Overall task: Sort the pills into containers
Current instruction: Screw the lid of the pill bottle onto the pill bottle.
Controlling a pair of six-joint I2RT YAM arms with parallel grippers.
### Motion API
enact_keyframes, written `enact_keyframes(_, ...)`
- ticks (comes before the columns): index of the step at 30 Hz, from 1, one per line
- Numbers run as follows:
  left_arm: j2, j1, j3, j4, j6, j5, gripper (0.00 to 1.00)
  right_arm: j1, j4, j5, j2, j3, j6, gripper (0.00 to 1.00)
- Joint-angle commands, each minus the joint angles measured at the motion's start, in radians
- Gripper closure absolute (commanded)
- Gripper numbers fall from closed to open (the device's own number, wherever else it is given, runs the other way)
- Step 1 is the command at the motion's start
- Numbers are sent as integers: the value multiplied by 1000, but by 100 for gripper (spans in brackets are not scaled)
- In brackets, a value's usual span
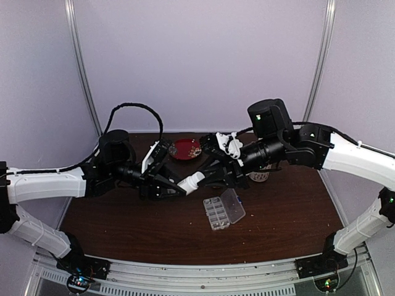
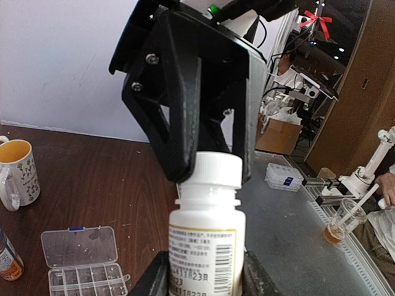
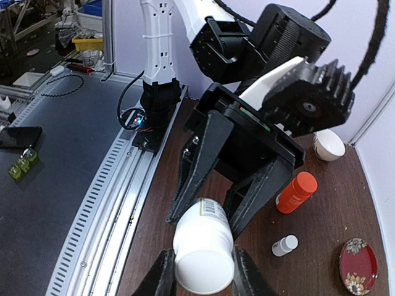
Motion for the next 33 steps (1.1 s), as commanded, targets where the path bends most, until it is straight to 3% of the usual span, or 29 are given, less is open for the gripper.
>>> enact_keyframes(1,8,-5,85,178,-47,24,100,19,-28,-44,47,-17,-149,71)
enact_keyframes(11,4,-6,75,207,-75,35,100,22,-116,-12,91,46,-288,63)
enact_keyframes(16,-26,-6,55,190,-40,-16,100,22,-103,-22,101,58,-236,63)
enact_keyframes(24,-60,-5,68,31,98,-111,100,22,93,-14,44,-50,21,63)
enact_keyframes(27,-63,-6,70,3,122,-131,100,22,97,-14,35,-59,69,62)
enact_keyframes(33,-44,-6,86,-27,138,-110,100,22,98,-8,8,-82,62,49)
